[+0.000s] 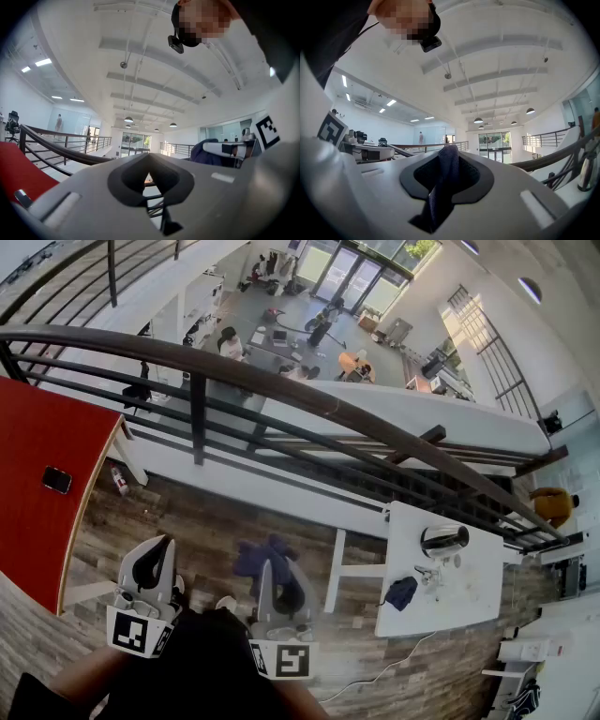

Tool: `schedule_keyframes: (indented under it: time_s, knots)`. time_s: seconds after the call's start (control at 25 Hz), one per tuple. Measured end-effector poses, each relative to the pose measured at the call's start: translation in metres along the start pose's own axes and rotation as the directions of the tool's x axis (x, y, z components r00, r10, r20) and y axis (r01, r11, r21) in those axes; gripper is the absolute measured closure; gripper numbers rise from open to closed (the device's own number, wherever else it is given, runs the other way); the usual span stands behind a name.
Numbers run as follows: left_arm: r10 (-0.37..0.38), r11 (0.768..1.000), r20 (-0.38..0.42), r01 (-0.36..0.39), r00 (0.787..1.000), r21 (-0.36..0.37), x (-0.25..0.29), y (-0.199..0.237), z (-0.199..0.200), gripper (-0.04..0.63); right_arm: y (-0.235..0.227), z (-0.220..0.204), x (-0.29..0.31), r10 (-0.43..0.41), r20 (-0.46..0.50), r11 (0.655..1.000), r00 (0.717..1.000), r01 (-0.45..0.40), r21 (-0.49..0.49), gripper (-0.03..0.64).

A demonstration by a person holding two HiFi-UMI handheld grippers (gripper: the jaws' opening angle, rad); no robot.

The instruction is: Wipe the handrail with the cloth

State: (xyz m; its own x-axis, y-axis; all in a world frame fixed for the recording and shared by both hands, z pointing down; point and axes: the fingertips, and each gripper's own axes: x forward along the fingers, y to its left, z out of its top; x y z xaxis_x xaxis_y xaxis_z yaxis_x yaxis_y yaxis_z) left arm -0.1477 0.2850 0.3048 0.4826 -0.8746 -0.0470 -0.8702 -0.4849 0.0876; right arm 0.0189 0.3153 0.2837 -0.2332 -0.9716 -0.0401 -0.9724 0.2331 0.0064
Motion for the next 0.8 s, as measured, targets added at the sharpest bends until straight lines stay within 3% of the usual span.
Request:
schedule_keyframes:
  time_s: [0.24, 0.6, 0.8]
  knots:
    - [-0.009, 1.0, 0.003, 0.009, 1.0, 0.027, 0.007, -0.011, -0.004, 0.597, -0.008, -0.003, -0.008, 0.004, 0.005, 1.0, 1.0, -0.004, -0.006, 0.556]
    - [0.071, 0.997, -0.008, -0.071, 0.997, 0.015, 0.014, -0.03, -0.009, 0.597, -0.037, -0.009, -0.017, 0.055, 0.023, 0.998, 0.998, -0.056, 0.03, 0.552]
    - [0.069, 0.997, -0.021, -0.069, 0.997, 0.026, 0.025, -0.035, -0.013, 0.597, -0.049, -0.018, -0.008, 0.061, -0.003, 0.996, 0.998, -0.061, 0.058, 0.552]
